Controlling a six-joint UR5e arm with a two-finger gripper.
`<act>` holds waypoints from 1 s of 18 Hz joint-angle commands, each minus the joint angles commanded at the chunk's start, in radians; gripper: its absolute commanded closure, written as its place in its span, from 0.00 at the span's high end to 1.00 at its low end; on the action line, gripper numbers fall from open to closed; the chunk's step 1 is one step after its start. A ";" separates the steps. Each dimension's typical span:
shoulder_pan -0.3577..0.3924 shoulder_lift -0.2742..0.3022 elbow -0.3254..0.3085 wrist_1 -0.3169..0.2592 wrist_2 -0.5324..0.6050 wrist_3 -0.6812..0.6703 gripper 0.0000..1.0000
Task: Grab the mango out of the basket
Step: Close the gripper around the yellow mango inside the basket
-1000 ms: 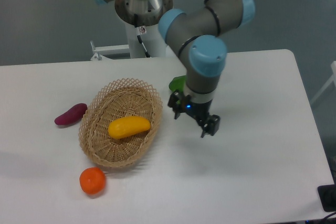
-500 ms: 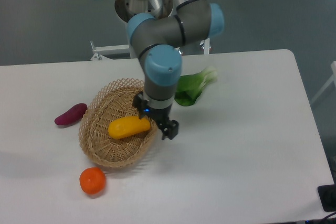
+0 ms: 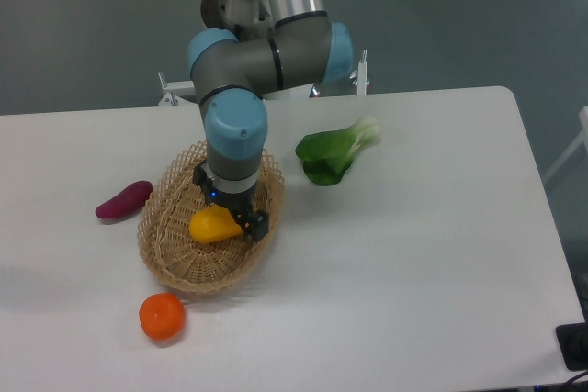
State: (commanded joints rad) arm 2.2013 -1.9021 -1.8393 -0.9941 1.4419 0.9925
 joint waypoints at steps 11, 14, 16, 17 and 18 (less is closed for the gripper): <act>-0.025 -0.048 -0.002 0.035 0.009 -0.031 1.00; -0.025 -0.049 -0.003 0.034 0.009 -0.028 1.00; -0.025 -0.054 -0.003 0.034 0.009 -0.028 0.96; -0.025 -0.057 -0.003 0.034 0.009 -0.028 0.94; -0.029 -0.058 -0.002 0.034 0.009 -0.028 0.90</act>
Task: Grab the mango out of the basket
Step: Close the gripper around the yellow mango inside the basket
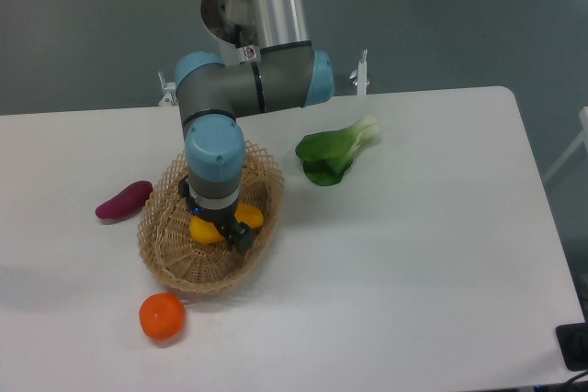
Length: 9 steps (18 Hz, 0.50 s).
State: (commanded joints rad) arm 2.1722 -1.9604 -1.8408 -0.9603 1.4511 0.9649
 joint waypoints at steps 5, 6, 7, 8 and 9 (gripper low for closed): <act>-0.003 0.003 0.000 -0.002 0.000 0.000 0.61; -0.003 0.006 0.002 -0.002 0.000 0.000 0.56; -0.002 0.011 0.003 -0.003 0.000 0.002 0.52; 0.000 0.015 0.009 -0.015 0.000 0.003 0.49; 0.003 0.018 0.014 -0.021 0.000 0.005 0.48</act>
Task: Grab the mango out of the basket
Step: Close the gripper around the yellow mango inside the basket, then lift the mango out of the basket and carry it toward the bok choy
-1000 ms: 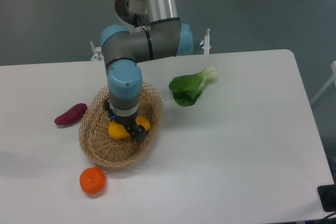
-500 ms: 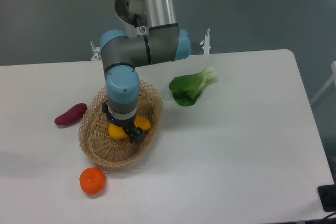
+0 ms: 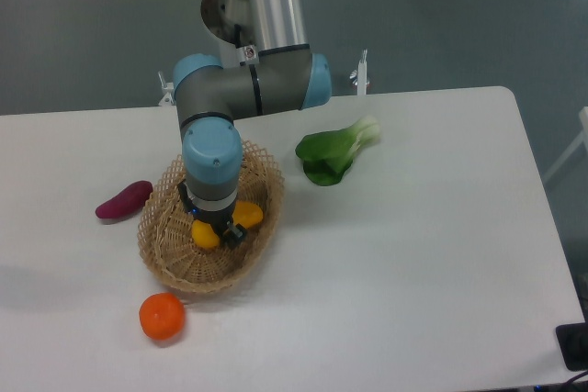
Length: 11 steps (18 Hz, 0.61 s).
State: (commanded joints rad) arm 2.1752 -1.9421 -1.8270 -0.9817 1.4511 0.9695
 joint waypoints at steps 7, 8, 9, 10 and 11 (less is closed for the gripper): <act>0.052 0.048 0.029 -0.051 -0.005 0.003 0.48; 0.064 0.048 0.046 -0.051 -0.006 0.003 0.48; 0.072 0.048 0.063 -0.051 -0.008 0.000 0.48; 0.081 0.048 0.080 -0.051 -0.008 -0.002 0.48; 0.097 0.048 0.093 -0.052 -0.009 -0.002 0.48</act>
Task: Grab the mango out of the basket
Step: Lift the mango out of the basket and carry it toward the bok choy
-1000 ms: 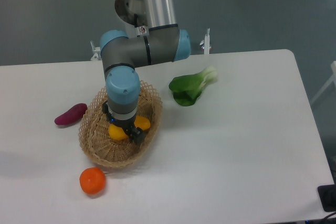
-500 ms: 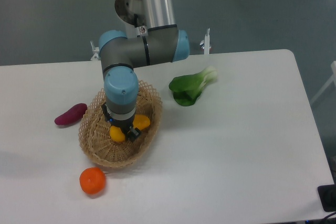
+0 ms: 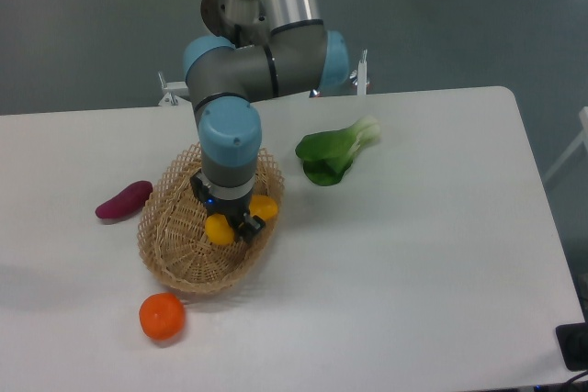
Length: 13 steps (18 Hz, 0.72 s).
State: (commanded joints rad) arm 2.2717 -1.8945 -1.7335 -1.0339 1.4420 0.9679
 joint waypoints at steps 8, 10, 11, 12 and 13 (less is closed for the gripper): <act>0.140 -0.006 0.083 0.003 0.009 0.063 0.49; 0.175 -0.003 0.097 0.002 0.017 0.110 0.49; 0.189 -0.002 0.104 0.002 0.029 0.121 0.49; 0.195 -0.002 0.109 0.003 0.038 0.129 0.49; 0.203 -0.005 0.117 0.003 0.046 0.135 0.49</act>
State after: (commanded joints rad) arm 2.4742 -1.8990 -1.6169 -1.0308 1.4879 1.1029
